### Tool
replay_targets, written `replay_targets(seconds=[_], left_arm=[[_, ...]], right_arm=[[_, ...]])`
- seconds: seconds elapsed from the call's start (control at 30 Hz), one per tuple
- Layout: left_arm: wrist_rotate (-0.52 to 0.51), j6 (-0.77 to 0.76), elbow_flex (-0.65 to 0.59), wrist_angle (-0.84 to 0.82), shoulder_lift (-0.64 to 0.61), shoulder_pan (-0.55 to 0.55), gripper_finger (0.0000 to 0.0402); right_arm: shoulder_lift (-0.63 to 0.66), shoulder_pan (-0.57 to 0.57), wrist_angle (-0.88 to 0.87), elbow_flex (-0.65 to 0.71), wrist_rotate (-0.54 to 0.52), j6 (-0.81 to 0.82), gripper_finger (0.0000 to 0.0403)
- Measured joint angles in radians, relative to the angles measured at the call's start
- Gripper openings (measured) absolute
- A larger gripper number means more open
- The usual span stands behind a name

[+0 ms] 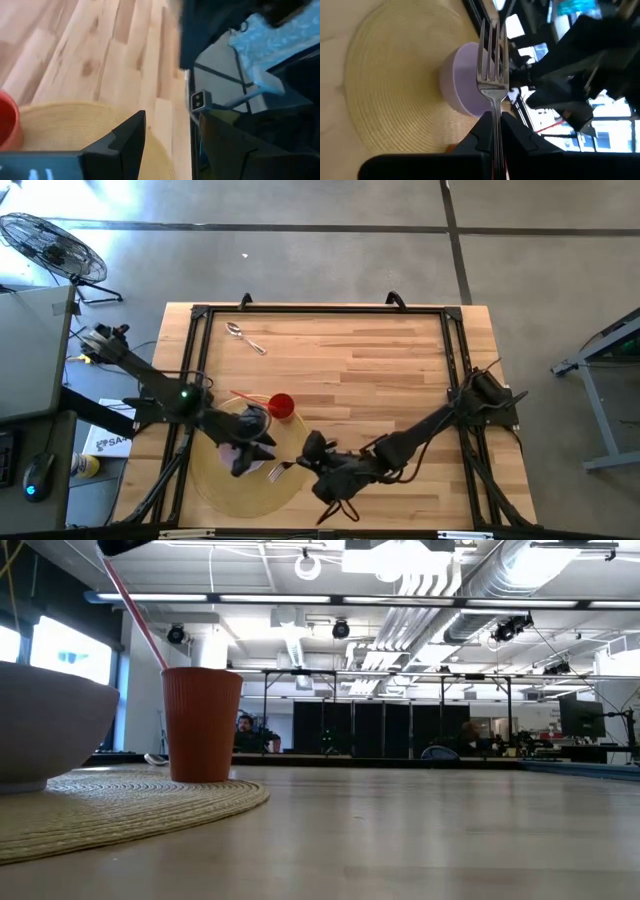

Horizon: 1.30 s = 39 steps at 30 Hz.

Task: Pick & Place Utensil
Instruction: Put the silver fork into the purple bowl on the brown mat

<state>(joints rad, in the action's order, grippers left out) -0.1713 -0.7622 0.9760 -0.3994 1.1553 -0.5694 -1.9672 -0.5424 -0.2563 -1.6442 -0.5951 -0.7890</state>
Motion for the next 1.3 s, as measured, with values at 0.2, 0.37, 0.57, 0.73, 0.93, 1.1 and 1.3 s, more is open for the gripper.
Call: replay_targets(seconds=[0.2,0.37,0.57,0.73,0.93,1.1,1.3], left_arm=[[0.057,-0.103,0.0,0.006,0.083,0.03,0.0183],[0.11,-0.108,0.0,0.073,0.118,0.034,0.0183],[0.117,-0.105,-0.001,0.054,0.132,0.033,0.0183],[0.105,-0.096,0.0,0.057,0.138,0.033,0.0183],[0.11,-0.072,0.0,0.061,0.138,0.033,0.0143],[0.114,-0.049,0.0,0.065,0.138,0.033,0.0072],[0.116,-0.041,0.0,0.079,0.138,0.032,0.0013]], right_arm=[[-0.062,0.011,-0.143,-0.123,0.034,-0.037,0.0013],[-0.098,0.029,-0.182,-0.16,0.059,-0.042,0.0013],[-0.099,0.042,-0.153,-0.161,0.043,-0.069,0.0017],[-0.099,0.048,-0.14,-0.16,0.077,-0.06,0.0018],[-0.099,0.047,-0.106,-0.16,0.043,-0.07,0.0021],[-0.099,0.047,-0.092,-0.159,0.041,-0.058,0.0024],[-0.099,0.038,-0.091,-0.159,-0.004,0.026,0.003]])
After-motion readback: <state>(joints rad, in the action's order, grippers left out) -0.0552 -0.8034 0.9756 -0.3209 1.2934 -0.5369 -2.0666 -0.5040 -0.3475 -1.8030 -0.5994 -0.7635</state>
